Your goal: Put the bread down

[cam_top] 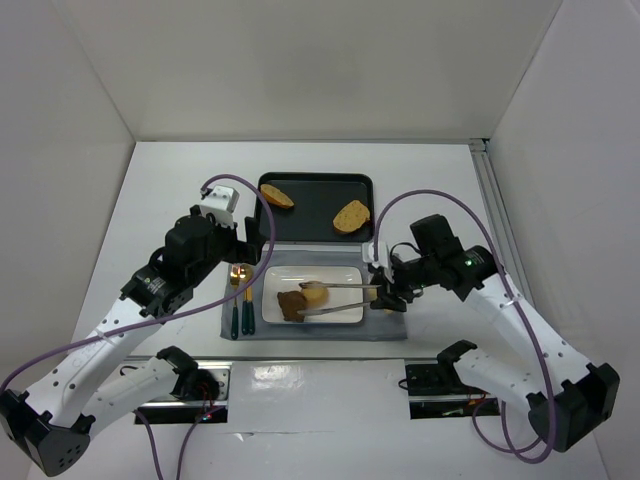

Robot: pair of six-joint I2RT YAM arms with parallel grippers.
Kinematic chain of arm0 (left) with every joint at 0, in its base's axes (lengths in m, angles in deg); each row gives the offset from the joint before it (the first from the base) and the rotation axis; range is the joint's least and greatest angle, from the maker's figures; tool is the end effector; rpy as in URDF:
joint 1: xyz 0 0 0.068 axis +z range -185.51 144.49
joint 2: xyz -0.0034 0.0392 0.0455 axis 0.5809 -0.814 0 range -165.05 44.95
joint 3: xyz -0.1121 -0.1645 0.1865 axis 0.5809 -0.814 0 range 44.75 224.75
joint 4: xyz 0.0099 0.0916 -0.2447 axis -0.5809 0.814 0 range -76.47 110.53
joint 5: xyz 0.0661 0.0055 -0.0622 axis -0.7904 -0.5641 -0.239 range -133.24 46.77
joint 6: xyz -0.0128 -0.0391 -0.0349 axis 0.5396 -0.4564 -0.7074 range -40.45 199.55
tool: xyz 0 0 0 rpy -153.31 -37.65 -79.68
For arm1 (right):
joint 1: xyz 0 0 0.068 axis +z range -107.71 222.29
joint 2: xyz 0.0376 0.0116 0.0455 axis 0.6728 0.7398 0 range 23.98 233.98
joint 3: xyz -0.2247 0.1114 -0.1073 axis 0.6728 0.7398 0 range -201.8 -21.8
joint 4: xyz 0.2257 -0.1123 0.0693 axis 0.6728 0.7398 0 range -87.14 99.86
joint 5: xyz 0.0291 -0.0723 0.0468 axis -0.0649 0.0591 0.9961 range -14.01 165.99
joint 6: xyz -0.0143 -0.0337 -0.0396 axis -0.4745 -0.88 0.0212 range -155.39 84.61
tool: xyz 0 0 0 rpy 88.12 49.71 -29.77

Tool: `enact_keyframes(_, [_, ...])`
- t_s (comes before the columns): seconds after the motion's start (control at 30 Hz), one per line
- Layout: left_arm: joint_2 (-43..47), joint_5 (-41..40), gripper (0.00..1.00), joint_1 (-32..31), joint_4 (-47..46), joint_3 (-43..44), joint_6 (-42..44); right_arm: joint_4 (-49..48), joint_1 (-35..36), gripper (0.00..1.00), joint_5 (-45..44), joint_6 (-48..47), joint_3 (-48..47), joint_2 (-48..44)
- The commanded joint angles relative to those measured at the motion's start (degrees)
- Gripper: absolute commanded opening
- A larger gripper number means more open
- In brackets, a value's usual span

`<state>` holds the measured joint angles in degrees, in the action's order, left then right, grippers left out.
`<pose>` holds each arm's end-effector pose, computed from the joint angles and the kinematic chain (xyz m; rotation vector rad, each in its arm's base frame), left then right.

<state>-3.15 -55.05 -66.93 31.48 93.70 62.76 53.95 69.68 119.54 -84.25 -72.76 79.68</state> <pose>0.1676 -0.0938 0.3415 0.0965 1.8786 -0.3887 0.1453 0.1029 0.2885 -1.6545 1.6472 0.7767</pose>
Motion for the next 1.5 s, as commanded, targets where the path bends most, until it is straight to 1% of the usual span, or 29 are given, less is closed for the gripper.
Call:
enact_keyframes(0.0, [1.2,-0.9,1.00,0.2,-2.8,-0.1,-0.2,0.9,0.4,0.59,-1.4,1.8,-2.6,-4.2])
enact_keyframes(0.07, [1.2,-0.9,1.00,0.2,-2.8,-0.1,-0.2,0.3,0.4,0.59,-3.5,3.7,-3.3,-4.2])
enact_keyframes(0.17, [1.2,-0.9,1.00,0.2,-2.8,-0.1,-0.2,-5.5,-0.4,0.58,-8.8,7.4,-3.4,-4.8])
enact_keyframes(0.2, [1.2,-0.9,1.00,0.2,-2.8,-0.1,-0.2,-9.6,-1.1,0.58,-10.7,8.6,-3.4,-4.8])
enact_keyframes(0.23, [1.2,-0.9,1.00,0.2,-2.8,-0.6,-0.2,-11.6,-2.1,0.58,-13.4,10.4,-2.7,-4.8])
enact_keyframes(0.27, [1.2,-0.9,1.00,0.2,-2.8,-0.6,-0.2,-17.5,-4.2,0.58,-15.2,12.3,-2.7,-4.8])
enact_keyframes(0.3, [1.2,-0.9,1.00,0.2,-2.8,-0.6,-0.2,-19.4,-5.9,0.56,-17.1,14.6,-2.2,-3.7])
enact_keyframes(0.33, [0.6,-0.9,1.00,0.2,-2.8,-0.6,-0.2,-23.2,-10.0,0.56,-17.8,16.0,-2.2,-1.6])
enact_keyframes(0.43, [0.6,-0.4,1.00,0.2,-2.8,-0.6,0.4,-28.1,-17.7,0.56,-16.7,19.2,-2.8,1.4])
enact_keyframes(0.47, [0.6,-0.4,1.00,0.2,-3.3,-0.6,0.4,-31.5,-22.9,0.56,-16.1,19.9,-2.8,3.3])
enact_keyframes(0.5, [0.6,-0.4,1.00,0.2,-3.3,-0.6,0.4,-33.3,-25.3,0.56,-16.1,21.7,-2.1,4.5])
enact_keyframes(0.53, [0.6,-0.4,1.00,0.2,-3.3,-0.6,0.4,-35.0,-29.8,0.56,-16.1,22.5,-2.1,5.8])
enact_keyframes(0.57, [0.6,0.1,1.00,0.2,-3.3,-0.6,0.4,-37.1,-31.9,0.56,-16.1,23.1,-2.1,9.0])
enact_keyframes(0.63, [0.6,0.1,1.00,0.2,-3.3,-0.6,0.4,-39.3,-36.3,0.56,-18.4,25.0,-1.4,12.4])
enact_keyframes(0.67, [0.6,0.1,1.00,0.2,-3.3,-0.6,0.4,-41.5,-37.1,0.56,-19.6,25.0,-0.1,15.9])
enact_keyframes(0.73, [0.6,0.7,1.00,0.2,-3.3,-0.6,0.4,-43.6,-37.8,0.56,-23.1,25.6,1.1,19.3])
enact_keyframes(0.77, [0.6,0.7,1.00,0.2,-3.3,-0.6,0.4,-45.5,-37.9,0.56,-24.6,25.6,1.6,22.7])
enact_keyframes(0.87, [0.6,0.7,1.00,0.2,-3.3,-0.6,0.4,-47.6,-37.9,0.56,-28.3,26.3,2.5,28.4])
enact_keyframes(1.0, [0.1,1.2,1.00,0.2,-3.3,-0.6,0.4,-46.4,-37.3,0.58,-32.4,26.3,1.3,34.1])
enact_keyframes(1.27, [0.1,1.7,1.00,0.2,-3.3,-0.6,0.4,-40.8,-37.9,0.63,-32.9,23.7,-0.6,38.7])
enact_keyframes(1.3, [-0.4,1.7,1.00,0.2,-3.3,-0.6,0.4,-40.3,-38.5,0.64,-32.1,23.0,-0.6,39.3])
enact_keyframes(1.37, [-0.4,1.7,1.00,0.2,-3.3,-0.6,0.4,-39.5,-39.0,0.73,-31.1,22.4,-1.2,39.8])
enact_keyframes(1.4, [-0.4,2.2,1.00,0.2,-3.3,-0.6,0.4,-37.8,-39.5,0.80,-30.5,22.4,-1.9,39.8])
enact_keyframes(1.47, [-0.9,2.2,1.00,0.2,-3.3,-0.6,0.4,-36.9,-40.1,0.86,-28.8,21.9,-1.9,39.8])
